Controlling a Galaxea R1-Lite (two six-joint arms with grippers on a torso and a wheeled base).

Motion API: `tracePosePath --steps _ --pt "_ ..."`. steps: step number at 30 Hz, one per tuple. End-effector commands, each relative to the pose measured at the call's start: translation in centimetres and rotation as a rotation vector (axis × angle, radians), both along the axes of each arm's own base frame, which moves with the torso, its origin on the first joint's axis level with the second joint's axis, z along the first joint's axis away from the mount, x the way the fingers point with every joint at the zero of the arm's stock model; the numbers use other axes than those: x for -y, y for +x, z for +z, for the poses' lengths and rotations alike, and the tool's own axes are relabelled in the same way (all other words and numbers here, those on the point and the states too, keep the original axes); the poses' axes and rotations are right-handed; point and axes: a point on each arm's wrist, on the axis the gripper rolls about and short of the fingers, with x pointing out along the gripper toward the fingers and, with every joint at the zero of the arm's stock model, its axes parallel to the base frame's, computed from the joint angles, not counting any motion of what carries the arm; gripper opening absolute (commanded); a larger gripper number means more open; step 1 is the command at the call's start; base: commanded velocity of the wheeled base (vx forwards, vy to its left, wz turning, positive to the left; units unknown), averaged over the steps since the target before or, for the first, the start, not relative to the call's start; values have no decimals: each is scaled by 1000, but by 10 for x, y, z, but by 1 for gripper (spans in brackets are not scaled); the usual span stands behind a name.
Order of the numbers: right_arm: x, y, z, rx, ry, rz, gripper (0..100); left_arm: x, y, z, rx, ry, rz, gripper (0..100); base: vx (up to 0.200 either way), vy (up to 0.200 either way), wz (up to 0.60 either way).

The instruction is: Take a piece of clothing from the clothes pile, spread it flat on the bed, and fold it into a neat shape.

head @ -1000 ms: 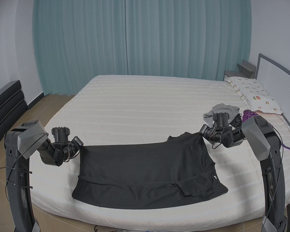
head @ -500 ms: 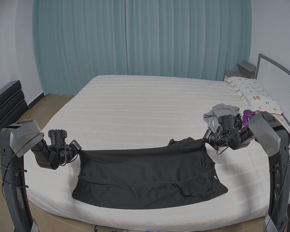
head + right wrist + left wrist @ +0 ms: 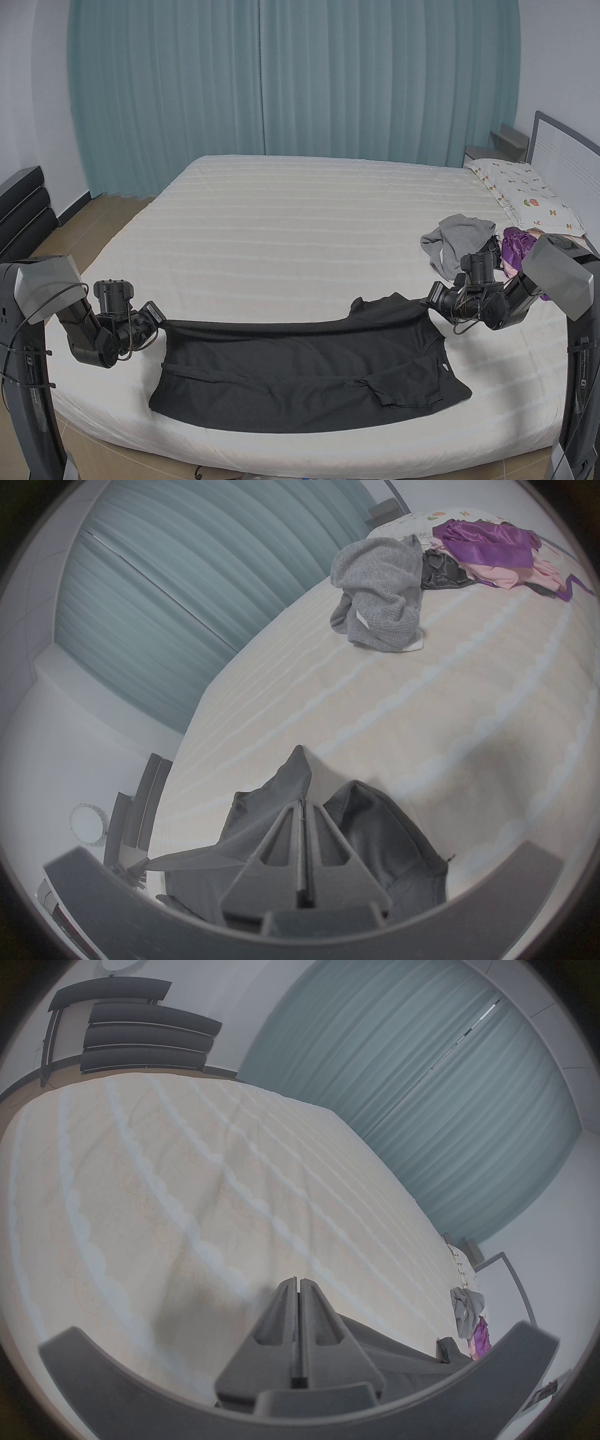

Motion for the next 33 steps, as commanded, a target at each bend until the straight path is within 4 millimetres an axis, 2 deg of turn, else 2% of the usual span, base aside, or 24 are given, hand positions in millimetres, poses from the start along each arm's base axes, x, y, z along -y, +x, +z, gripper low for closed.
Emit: tracePosePath --steps 1,12,23,33 --pt "5 -17 10 5 12 7 0 -2 -15 3 -1 -2 2 0 0 0 0" --pt "13 -50 -9 -10 -7 31 0 -2 -47 -8 -34 21 -24 0 0 0 0" --pt "15 -74 -23 -53 -18 78 0 0 -72 -14 -51 52 -47 0 0 0 0" --pt "18 -85 -30 -69 -57 104 0 2 -87 -19 -94 53 -88 0 0 0 0"
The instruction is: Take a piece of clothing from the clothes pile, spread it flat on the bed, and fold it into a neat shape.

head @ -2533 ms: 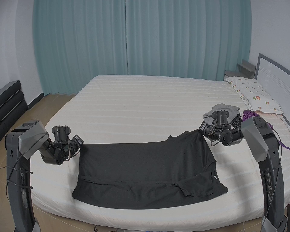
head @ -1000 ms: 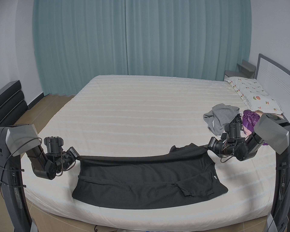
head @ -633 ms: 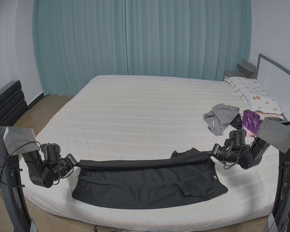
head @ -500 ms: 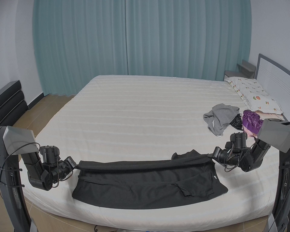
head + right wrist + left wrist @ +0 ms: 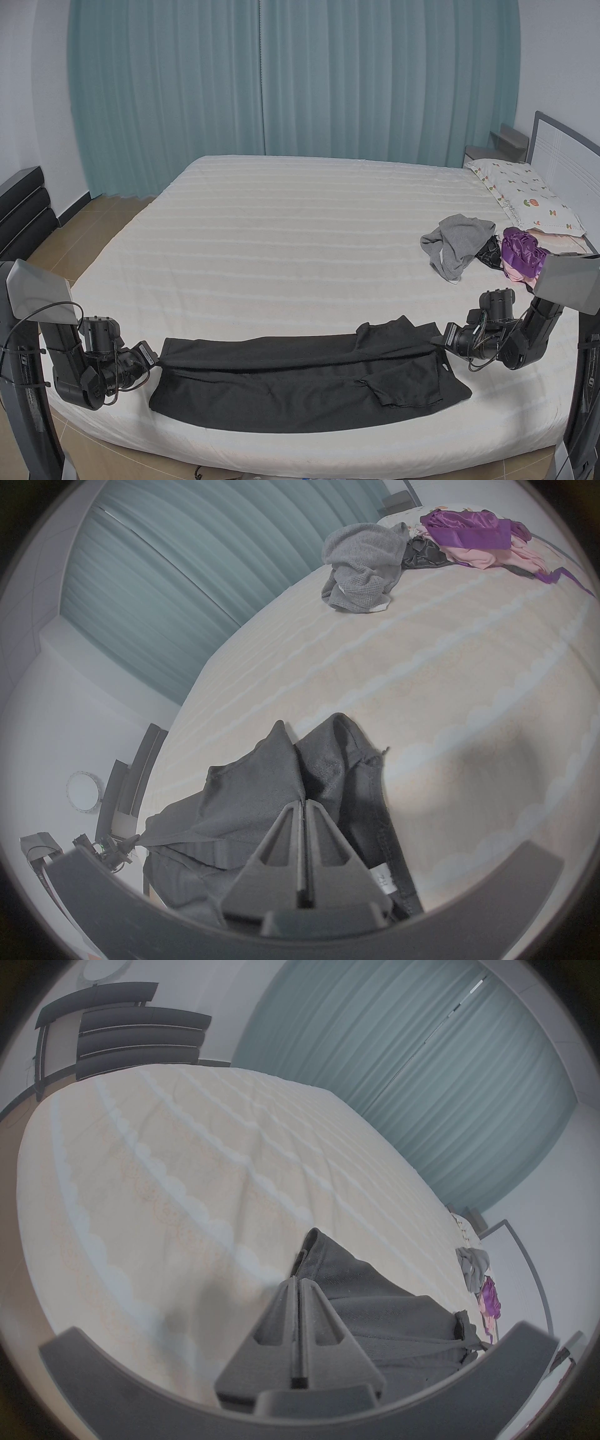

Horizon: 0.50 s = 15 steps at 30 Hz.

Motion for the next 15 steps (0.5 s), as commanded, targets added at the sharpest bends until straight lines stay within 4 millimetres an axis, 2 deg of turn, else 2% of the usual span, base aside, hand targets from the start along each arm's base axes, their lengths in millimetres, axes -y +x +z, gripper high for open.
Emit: tracePosePath --steps 1,15 --pt "4 -5 -3 -18 -14 1 0 0 -8 -4 -33 17 -17 0 0 0 0" --pt "0 -7 -12 -33 -32 30 0 2 -10 -7 -49 21 -25 0 0 0 0"
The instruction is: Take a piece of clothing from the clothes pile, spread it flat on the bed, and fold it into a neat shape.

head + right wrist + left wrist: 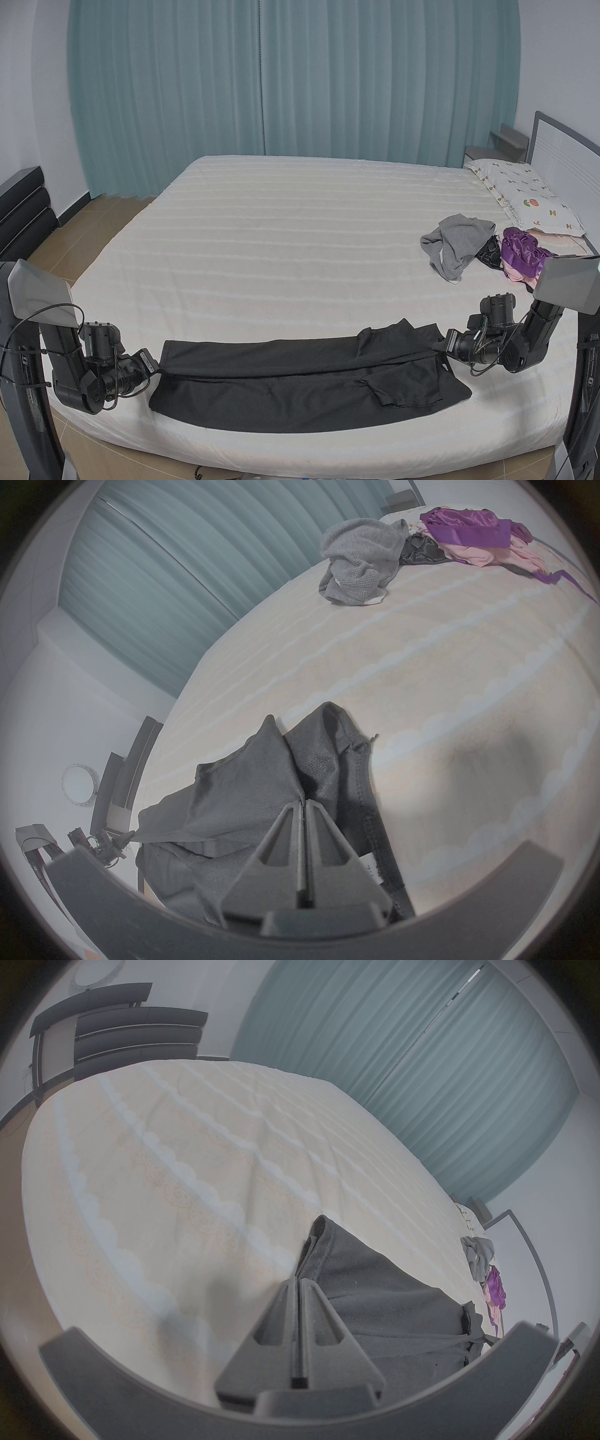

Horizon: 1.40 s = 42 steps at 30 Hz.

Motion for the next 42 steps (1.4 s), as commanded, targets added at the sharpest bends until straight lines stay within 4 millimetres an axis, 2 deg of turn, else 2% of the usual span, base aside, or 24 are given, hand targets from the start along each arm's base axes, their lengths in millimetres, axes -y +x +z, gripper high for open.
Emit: tracePosePath --steps 1,2,3,8,11,15,16,19,22,25,29,37,38,42 --pt "-4 0 -5 -16 -1 13 0 1 0 -2 -7 -1 -2 0 0 0 0" --pt "-4 -1 -5 -18 -1 14 0 1 0 -2 -7 -2 -1 100 0 0 0" --pt "-4 0 -5 -18 -1 14 100 1 0 -2 -5 -2 -1 100 0 0 0" --pt "-5 1 3 9 8 21 100 1 0 1 3 -5 2 100 0 0 0" --pt "-2 4 19 52 50 17 100 -1 4 11 43 -6 12 100 0 0 0" --pt "0 13 32 79 104 -14 100 -5 14 17 85 -4 20 100 0 0 0" --pt "0 19 33 83 125 -36 100 -5 23 18 105 -4 21 100 0 0 0" --pt "2 26 26 68 151 -64 100 -5 39 18 107 -7 17 100 0 0 0" --pt "3 32 12 40 166 -81 100 -4 62 13 73 -9 8 100 0 0 0" --pt "3 37 9 42 170 -85 100 0 76 5 42 -6 1 100 0 0 0" --pt "4 39 8 45 169 -88 100 11 80 -10 12 10 -30 100 0 0 0" --pt "3 43 6 51 170 -88 100 15 82 -10 15 16 -34 100 0 0 0" --pt "3 43 6 53 169 -87 100 15 82 -10 16 15 -33 0 0 0 0" --pt "3 48 7 66 169 -90 100 14 81 -10 14 24 -15 0 0 0 0"
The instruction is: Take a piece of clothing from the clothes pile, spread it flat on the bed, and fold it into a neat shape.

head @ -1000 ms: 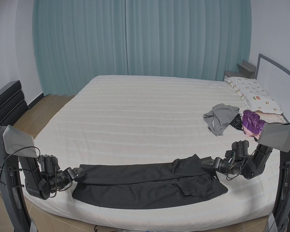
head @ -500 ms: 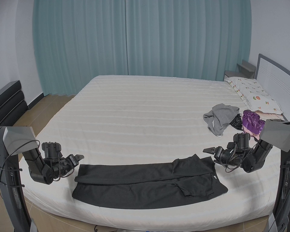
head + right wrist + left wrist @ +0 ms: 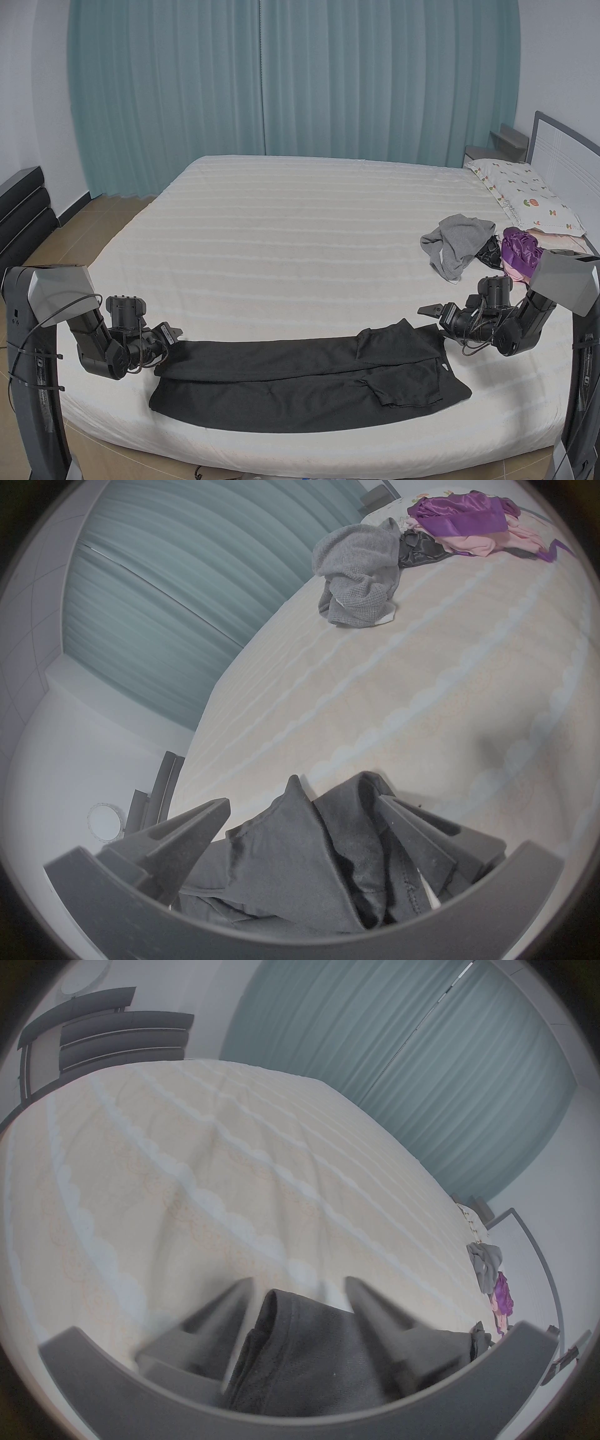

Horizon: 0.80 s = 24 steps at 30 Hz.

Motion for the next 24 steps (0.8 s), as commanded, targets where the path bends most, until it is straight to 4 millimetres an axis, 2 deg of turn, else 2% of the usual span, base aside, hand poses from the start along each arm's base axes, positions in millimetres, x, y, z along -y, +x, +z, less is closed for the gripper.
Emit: tracePosePath --steps 1,9,17,24 --pt "1 6 -4 2 -1 -6 100 -1 0 -3 -5 10 28 0 0 0 0" --pt "5 17 -9 -35 -30 -48 100 -8 3 -1 23 -41 151 0 0 0 0" --pt "5 28 -22 -35 -48 -72 100 -9 4 -1 39 -51 159 0 0 0 0" --pt "5 28 -24 -38 -48 -72 100 -8 4 -1 38 -51 157 0 0 0 0"
